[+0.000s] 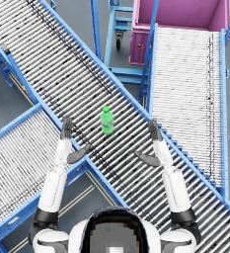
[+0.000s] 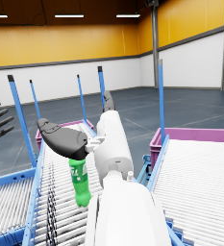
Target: Pick up the oil and place it on the left assembly line, put the cola on the right, and keep Sprite still
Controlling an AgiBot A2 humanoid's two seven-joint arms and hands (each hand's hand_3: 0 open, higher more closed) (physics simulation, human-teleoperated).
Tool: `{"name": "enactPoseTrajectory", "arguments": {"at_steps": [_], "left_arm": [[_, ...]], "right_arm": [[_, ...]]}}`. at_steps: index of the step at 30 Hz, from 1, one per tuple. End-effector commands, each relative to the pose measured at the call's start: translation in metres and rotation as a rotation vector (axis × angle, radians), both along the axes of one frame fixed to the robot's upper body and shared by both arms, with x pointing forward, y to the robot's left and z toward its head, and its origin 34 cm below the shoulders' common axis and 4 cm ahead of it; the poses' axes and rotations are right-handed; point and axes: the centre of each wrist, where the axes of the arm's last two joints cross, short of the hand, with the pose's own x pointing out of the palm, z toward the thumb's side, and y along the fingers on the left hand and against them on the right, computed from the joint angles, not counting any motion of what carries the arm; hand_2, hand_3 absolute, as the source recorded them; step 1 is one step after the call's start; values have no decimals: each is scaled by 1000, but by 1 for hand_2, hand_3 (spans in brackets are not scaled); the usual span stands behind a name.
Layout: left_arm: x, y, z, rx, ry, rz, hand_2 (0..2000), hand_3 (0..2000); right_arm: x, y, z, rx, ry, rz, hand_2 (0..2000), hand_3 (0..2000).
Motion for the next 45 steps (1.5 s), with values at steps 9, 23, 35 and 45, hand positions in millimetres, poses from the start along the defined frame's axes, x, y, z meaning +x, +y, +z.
{"name": "enactPoseTrajectory", "arguments": {"at_steps": [9, 23, 35, 45], "left_arm": [[0, 0, 0, 0, 0, 0, 0, 0], [0, 0, 0, 0, 0, 0, 0, 0], [0, 0, 0, 0, 0, 0, 0, 0], [0, 0, 0, 0, 0, 0, 0, 0]], "right_arm": [[0, 0, 0, 0, 0, 0, 0, 0], [0, 0, 0, 0, 0, 0, 0, 0], [0, 0, 0, 0, 0, 0, 0, 0], [0, 0, 0, 0, 0, 0, 0, 0]]}}
